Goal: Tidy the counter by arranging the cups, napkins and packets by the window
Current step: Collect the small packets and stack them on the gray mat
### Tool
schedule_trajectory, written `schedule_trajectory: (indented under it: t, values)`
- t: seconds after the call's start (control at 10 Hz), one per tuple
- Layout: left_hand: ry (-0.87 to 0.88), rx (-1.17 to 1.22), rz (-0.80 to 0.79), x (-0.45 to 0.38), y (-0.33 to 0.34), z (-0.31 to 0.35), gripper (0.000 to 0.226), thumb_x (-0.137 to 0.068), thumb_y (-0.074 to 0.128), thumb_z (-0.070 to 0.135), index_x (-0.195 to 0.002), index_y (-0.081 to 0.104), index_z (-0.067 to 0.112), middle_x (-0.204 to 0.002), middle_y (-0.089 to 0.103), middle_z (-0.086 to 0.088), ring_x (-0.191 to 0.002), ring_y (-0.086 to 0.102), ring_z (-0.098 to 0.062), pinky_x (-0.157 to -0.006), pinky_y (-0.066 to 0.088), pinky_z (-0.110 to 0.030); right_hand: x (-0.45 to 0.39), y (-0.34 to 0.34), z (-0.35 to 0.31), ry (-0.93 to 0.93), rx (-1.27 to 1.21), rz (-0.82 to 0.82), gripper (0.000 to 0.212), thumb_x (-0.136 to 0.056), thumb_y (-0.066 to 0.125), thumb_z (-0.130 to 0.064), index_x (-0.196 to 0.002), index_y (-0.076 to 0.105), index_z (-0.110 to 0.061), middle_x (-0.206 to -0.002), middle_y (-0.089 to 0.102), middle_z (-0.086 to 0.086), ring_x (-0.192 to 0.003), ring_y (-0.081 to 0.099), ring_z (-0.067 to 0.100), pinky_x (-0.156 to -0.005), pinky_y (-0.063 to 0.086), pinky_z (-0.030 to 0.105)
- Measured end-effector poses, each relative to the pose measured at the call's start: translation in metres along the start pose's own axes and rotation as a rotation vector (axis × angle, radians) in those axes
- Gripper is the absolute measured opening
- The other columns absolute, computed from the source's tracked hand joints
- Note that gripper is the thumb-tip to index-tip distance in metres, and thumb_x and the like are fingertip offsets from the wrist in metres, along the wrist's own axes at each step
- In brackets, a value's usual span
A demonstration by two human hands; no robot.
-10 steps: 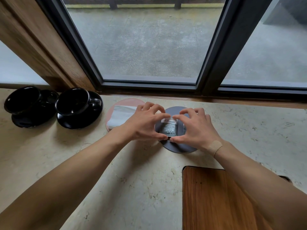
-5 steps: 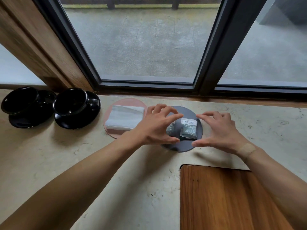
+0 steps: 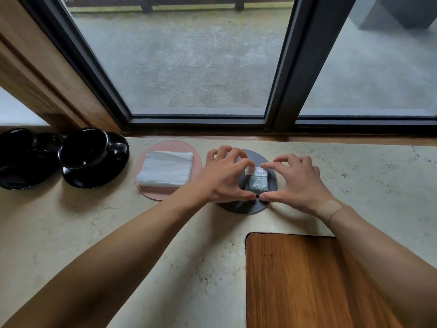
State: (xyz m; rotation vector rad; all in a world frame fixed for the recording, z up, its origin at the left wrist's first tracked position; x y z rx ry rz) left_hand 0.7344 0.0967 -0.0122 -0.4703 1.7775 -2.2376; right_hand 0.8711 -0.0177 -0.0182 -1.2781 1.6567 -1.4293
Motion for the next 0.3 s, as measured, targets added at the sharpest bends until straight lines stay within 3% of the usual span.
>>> schedule_trajectory:
  t: [0.3]
  values:
    - [-0.016, -0.040, 0.043, 0.0067, -0.0087, 0.0014, 0.083, -0.071, 0.056, 0.077, -0.138, 0.040, 0.030, -0.142, 0.037, 0.000, -0.135, 0.024, -0.025, -0.108, 0.019, -0.046, 0.0054, -0.0060, -0.0035, 0.020, -0.041, 0.009, 0.089, -0.066, 0.064, -0.073, -0.143, 0.032, -0.042, -0.141, 0.038, -0.003, -0.125, 0.029, 0.023, -0.094, 0.032, 0.038]
Point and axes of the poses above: each hand's wrist, its own x-axis away from the middle knuckle, its own y-axis out of the palm, z = x × y, the point moved 4 cm from there along -x, towards the middle knuckle
